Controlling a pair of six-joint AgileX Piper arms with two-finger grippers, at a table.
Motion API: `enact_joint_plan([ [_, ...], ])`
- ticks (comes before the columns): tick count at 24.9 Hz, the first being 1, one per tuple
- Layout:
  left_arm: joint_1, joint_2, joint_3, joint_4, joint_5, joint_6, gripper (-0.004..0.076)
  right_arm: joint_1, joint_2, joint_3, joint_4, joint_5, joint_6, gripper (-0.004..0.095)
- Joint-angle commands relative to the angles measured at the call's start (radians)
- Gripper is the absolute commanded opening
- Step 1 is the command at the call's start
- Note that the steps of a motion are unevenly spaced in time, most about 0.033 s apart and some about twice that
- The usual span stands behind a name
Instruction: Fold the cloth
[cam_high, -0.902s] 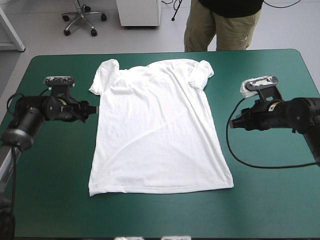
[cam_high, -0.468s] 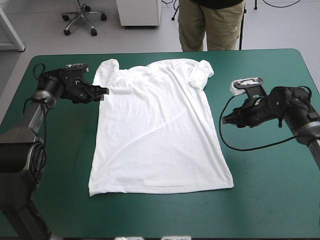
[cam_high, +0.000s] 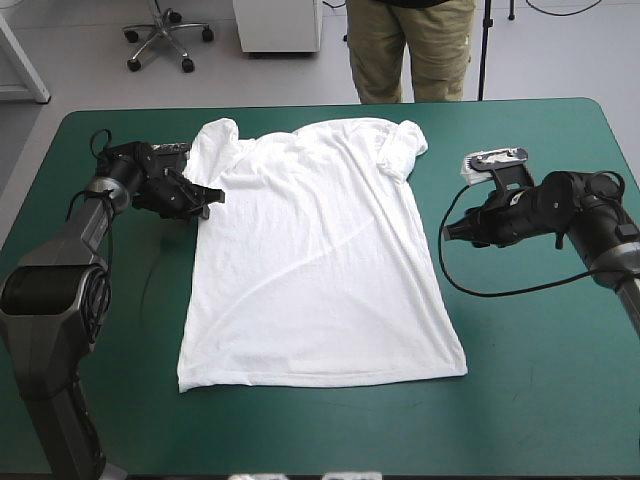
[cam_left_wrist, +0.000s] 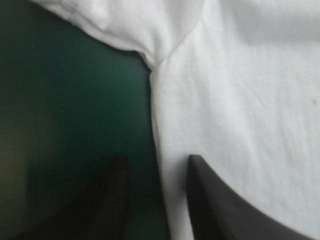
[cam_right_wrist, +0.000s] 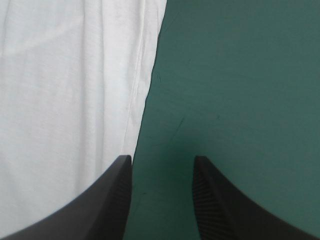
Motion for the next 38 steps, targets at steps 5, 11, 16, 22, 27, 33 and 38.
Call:
enact_joint_plan([
  [5,-0.035,-0.01,-0.01,-0.038,0.027,0.023,-0.0009,-0.007,-0.029,-0.035,0.009,-0.118,-0.009,0.0378],
  [11,-0.035,-0.01,-0.01,-0.038,0.035,0.023,-0.0009,-0.007,0.05,-0.114,0.022,-0.144,-0.034,0.0423],
  [16,-0.035,-0.01,-0.01,-0.038,0.042,0.023,-0.0009,-0.007,0.22,-0.284,0.09,-0.093,-0.08,0.054],
  [22,-0.035,-0.01,-0.01,-0.04,0.042,0.023,-0.0009,-0.003,0.495,-0.541,0.093,-0.004,-0.082,0.0536],
  [27,-0.035,-0.01,-0.01,-0.04,0.033,0.023,-0.0009,0.042,0.68,-0.724,0.081,0.065,-0.075,0.0536],
  [33,-0.035,-0.01,-0.01,-0.037,0.031,0.026,-0.0009,0.082,0.786,-0.772,-0.019,0.133,-0.013,0.0289],
  [38,-0.035,-0.01,-0.01,-0.037,0.008,0.026,-0.0009,0.082,0.788,-0.772,-0.013,0.157,-0.054,-0.0011],
])
